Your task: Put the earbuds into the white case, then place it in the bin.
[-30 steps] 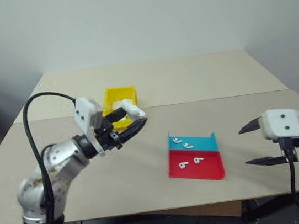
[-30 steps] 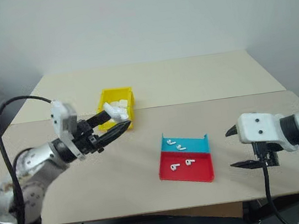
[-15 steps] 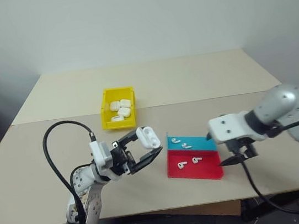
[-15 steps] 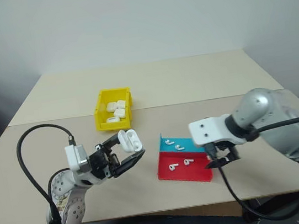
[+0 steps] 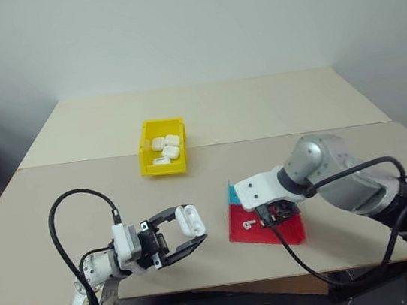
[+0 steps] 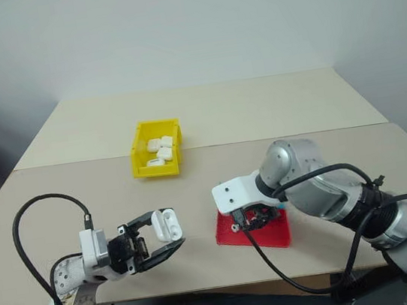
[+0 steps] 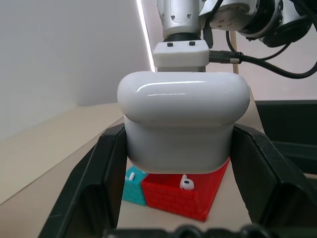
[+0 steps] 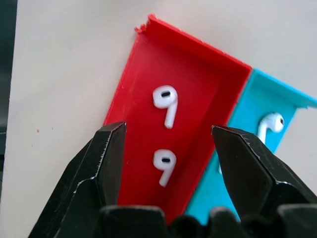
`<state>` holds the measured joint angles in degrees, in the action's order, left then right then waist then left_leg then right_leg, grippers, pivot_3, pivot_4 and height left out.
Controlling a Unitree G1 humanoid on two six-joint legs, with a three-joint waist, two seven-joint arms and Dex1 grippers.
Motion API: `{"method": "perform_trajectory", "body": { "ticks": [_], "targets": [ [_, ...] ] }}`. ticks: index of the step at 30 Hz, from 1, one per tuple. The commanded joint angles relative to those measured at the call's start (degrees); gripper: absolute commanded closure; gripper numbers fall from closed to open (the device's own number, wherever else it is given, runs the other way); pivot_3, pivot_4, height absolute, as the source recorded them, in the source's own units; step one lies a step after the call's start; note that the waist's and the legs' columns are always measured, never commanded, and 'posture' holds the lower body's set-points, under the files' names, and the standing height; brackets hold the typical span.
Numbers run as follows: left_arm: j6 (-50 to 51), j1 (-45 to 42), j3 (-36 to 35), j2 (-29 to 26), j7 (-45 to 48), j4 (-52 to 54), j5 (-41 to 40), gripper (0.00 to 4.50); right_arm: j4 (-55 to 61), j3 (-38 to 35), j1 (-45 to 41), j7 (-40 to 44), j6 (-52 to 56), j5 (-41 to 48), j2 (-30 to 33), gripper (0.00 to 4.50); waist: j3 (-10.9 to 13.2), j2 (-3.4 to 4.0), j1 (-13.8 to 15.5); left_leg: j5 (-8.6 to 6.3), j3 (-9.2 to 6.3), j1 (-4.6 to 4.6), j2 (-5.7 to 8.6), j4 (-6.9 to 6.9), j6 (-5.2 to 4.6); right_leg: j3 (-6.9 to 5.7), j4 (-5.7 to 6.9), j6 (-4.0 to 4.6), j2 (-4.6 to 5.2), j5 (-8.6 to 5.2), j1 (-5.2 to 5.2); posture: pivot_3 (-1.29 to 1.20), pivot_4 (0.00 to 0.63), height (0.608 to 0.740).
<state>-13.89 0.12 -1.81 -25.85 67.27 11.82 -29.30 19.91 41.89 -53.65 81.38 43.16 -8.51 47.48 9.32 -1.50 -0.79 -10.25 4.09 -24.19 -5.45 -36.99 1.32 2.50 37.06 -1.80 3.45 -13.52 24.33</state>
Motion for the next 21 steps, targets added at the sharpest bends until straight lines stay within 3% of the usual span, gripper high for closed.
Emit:
{"method": "perform_trajectory", "body": {
  "ticks": [1,21],
  "targets": [
    [-2.3,2.2,-1.3,-1.2,0.4,2.9,-0.4,1.71,-0.8,1.0,-1.8,0.2,0.0,-2.2,-1.5,1.24,0.0,0.0,0.0,0.0,0.0,0.0,0.0,0.0,0.0,0.0,0.0,0.03,0.0,-0.02,0.0,0.0,0.15,0.74],
    [-1.2,5.6,-0.6,-0.9,-6.9,7.3,0.9,1.71,-7.7,4.4,-2.3,-0.2,-2.5,-7.9,-8.5,1.24,0.0,0.01,-0.1,0.0,0.04,0.0,-0.05,0.03,0.01,-0.02,0.03,0.24,-0.03,-0.13,0.05,0.0,0.15,0.74]
  ]
}}
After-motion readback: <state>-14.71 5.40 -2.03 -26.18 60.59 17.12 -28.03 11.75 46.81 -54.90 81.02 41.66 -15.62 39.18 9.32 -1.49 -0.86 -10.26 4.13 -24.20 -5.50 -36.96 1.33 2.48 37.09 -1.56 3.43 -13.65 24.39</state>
